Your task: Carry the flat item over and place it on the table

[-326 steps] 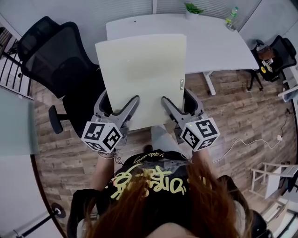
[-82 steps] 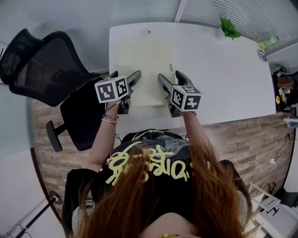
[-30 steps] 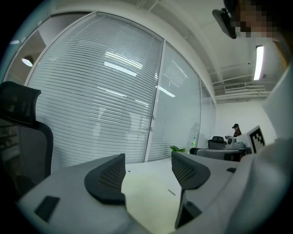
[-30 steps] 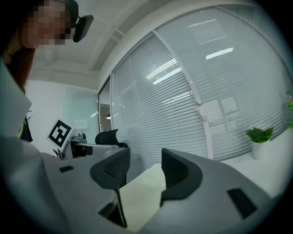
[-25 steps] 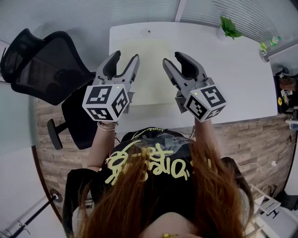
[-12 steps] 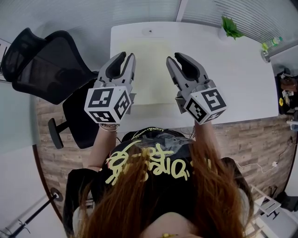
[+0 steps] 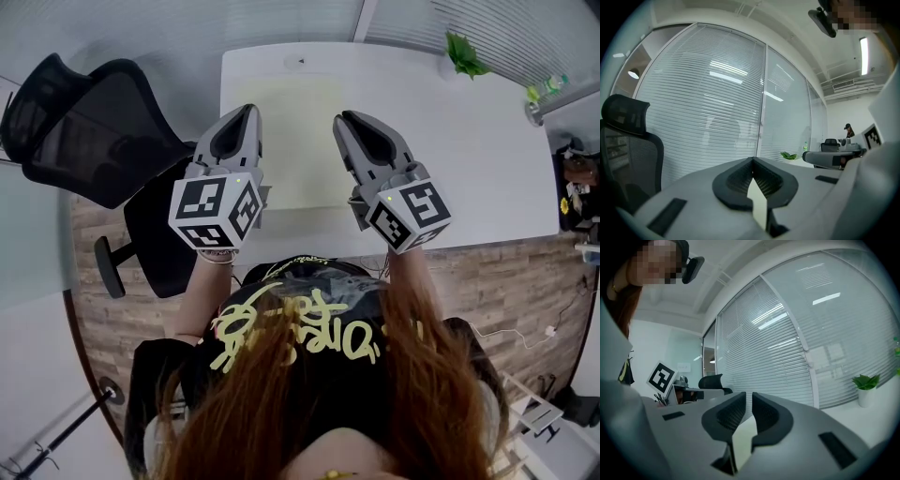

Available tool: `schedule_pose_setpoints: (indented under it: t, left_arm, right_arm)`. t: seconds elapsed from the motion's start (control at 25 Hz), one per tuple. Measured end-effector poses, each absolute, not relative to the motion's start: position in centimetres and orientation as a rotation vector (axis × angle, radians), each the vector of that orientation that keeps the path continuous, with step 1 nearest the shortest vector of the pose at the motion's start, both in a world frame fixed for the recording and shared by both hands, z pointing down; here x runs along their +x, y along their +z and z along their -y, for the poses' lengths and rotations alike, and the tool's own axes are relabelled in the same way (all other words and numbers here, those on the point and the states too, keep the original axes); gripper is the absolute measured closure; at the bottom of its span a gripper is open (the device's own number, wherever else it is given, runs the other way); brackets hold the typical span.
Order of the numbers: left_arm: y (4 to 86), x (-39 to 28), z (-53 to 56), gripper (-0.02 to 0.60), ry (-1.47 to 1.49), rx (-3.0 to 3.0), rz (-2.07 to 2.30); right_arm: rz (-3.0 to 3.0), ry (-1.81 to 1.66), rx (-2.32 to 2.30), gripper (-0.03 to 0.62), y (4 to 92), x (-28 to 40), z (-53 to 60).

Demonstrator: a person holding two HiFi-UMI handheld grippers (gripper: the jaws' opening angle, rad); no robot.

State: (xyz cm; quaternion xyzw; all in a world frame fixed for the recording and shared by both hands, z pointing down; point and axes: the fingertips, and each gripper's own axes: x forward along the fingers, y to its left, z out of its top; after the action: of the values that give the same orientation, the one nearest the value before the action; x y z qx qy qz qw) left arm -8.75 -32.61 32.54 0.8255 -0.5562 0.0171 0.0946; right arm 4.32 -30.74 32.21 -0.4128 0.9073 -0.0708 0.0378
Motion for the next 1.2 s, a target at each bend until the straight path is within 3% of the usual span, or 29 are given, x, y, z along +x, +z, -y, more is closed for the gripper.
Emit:
schedule_pose_setpoints:
  t: [0.24,1.2]
  left_arm:
    - [32.2,-9.1,32.4,0.586,0.047,2.453,1.654]
    - [31.3,-9.6,31.0,0.586,-0.072,2.511,1.554]
  right_arm:
    - [-2.786,-0.172,-1.311,0.591,32.2,4.4,30.9]
    - [-2.786,-0.222,-1.278,0.592,32.3,3.4,29.9]
